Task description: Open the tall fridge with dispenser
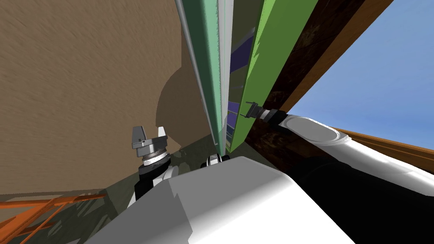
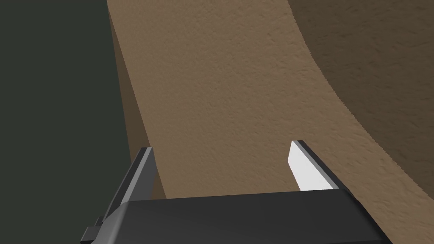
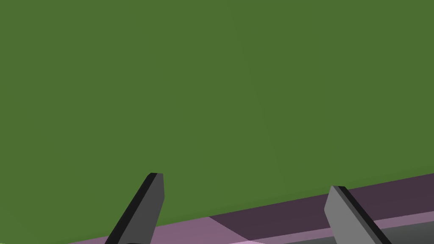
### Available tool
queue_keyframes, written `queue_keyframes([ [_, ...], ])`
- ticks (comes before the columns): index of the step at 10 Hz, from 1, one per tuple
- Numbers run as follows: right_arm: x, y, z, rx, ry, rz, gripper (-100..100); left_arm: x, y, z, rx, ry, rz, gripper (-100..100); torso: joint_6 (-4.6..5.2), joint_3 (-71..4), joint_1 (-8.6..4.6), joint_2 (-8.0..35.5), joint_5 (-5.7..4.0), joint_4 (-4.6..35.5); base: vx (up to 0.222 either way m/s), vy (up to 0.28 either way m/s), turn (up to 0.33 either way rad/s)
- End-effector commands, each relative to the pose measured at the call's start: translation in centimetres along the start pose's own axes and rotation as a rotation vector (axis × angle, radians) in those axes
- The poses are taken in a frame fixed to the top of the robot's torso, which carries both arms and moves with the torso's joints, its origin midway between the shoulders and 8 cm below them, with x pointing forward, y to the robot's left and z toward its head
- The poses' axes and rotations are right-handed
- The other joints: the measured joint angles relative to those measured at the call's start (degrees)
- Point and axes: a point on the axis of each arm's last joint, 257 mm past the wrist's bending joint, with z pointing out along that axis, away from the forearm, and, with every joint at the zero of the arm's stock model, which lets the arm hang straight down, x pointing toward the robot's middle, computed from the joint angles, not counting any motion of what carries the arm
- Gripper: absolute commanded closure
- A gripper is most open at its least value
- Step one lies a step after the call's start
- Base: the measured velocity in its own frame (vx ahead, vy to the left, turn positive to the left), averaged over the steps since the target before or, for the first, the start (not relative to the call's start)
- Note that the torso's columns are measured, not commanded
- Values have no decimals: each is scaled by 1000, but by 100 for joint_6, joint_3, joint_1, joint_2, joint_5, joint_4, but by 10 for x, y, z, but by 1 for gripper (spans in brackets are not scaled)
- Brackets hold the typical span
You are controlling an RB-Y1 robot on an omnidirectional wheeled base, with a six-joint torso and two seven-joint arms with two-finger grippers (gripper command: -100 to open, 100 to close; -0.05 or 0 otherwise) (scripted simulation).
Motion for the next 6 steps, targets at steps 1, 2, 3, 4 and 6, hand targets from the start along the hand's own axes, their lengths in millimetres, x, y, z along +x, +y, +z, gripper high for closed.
queue_keyframes([
  [1,-13,-16,3,17,-22,-72,-100,0,0,0,0,0,0,0,-10,-3,-4,-2,3,3,5,48,-24],
  [2,-13,-16,3,17,-22,-72,-100,0,0,0,0,0,0,0,-6,-7,-6,-5,5,6,7,74,-34],
  [3,-13,-16,3,17,-22,-72,-100,0,0,0,0,0,0,0,-11,-9,-2,-5,11,11,4,51,-21],
  [4,-13,-16,3,17,-22,-72,-100,0,0,0,0,0,0,0,-14,-3,-1,0,6,4,2,14,-9],
  [6,-13,-16,3,17,-22,-72,-100,0,0,0,0,0,0,0,-25,-9,2,-6,13,6,-1,-9,8],
])
